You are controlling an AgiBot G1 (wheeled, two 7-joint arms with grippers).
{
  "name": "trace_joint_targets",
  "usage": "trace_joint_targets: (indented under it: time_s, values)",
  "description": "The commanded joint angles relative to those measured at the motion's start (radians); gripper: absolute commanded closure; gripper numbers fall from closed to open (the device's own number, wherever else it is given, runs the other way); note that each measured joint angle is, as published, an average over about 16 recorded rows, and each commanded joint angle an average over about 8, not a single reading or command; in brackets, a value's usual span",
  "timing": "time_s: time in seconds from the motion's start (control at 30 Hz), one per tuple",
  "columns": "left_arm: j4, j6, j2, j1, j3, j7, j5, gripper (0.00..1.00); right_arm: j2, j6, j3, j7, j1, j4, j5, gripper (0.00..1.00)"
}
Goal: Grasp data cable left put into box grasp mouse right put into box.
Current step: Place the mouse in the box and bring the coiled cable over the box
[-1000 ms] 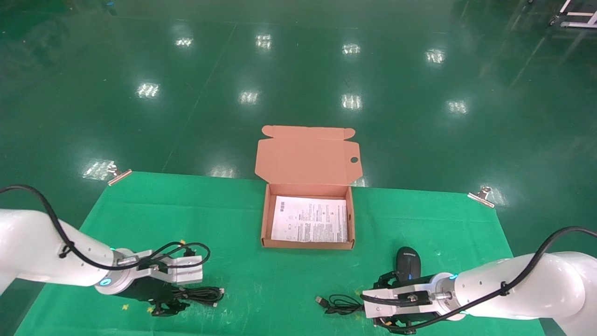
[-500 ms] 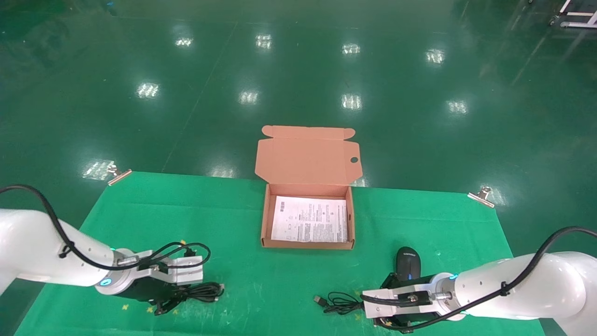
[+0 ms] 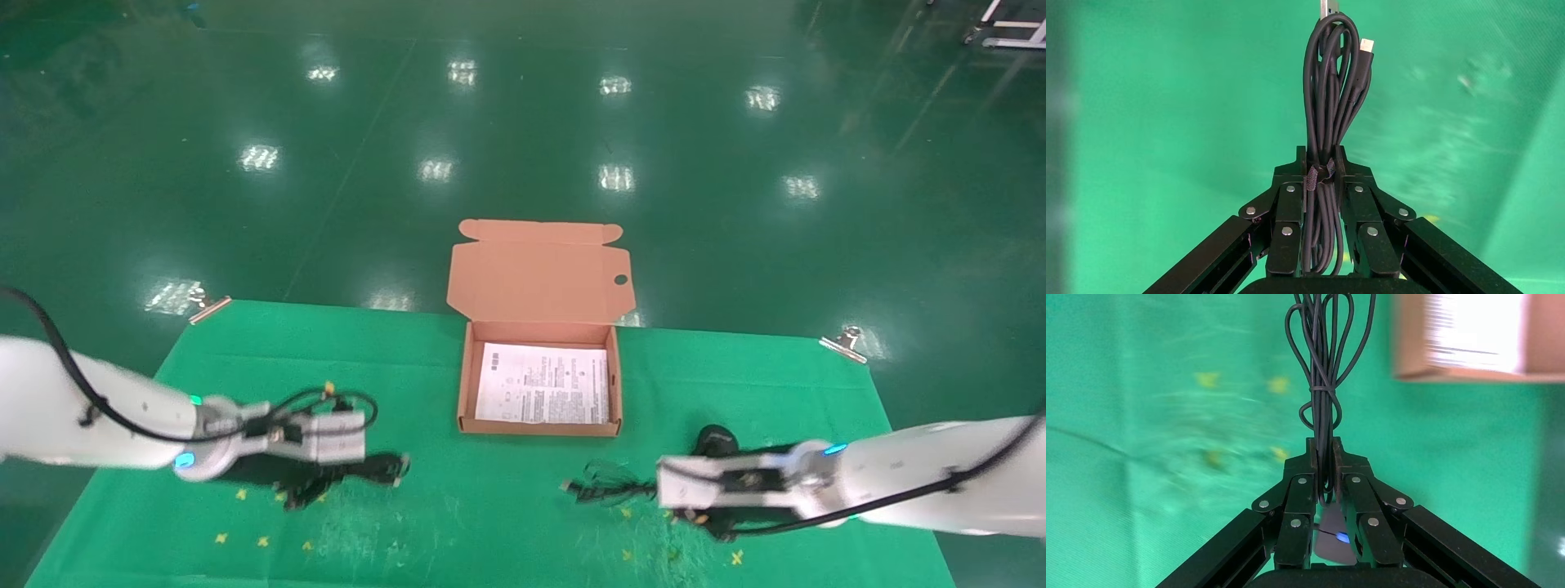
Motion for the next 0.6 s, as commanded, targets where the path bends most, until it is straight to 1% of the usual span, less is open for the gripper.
trace_joint_targets:
  time_s: [0.03, 0.17, 0.3, 0.43, 0.6]
  values:
    - [-0.047, 0.002, -0.016, -0.011, -0.010, -0.007, -0.008, 1.00, 0.035, 0.000, 0.018, 0.031, 0.008, 0.043, 0.009, 1.00]
    - [-0.125, -0.004, -0.024, -0.045, -0.021, -0.034, 0.014, 1.00, 0.088, 0.022, 0.060, 0.097, 0.047, 0.131, 0.001, 1.00]
    - [-0.173, -0.024, -0.005, -0.079, -0.023, -0.065, 0.060, 1.00, 0.094, 0.049, 0.092, 0.141, 0.101, 0.185, -0.017, 1.00]
    - [-0.192, -0.054, 0.031, -0.112, -0.020, -0.093, 0.123, 1.00, 0.050, 0.081, 0.113, 0.153, 0.168, 0.191, -0.032, 1.00]
    - [-0.178, -0.095, 0.081, -0.156, -0.021, -0.127, 0.192, 1.00, -0.044, 0.135, 0.127, 0.117, 0.250, 0.131, -0.029, 1.00]
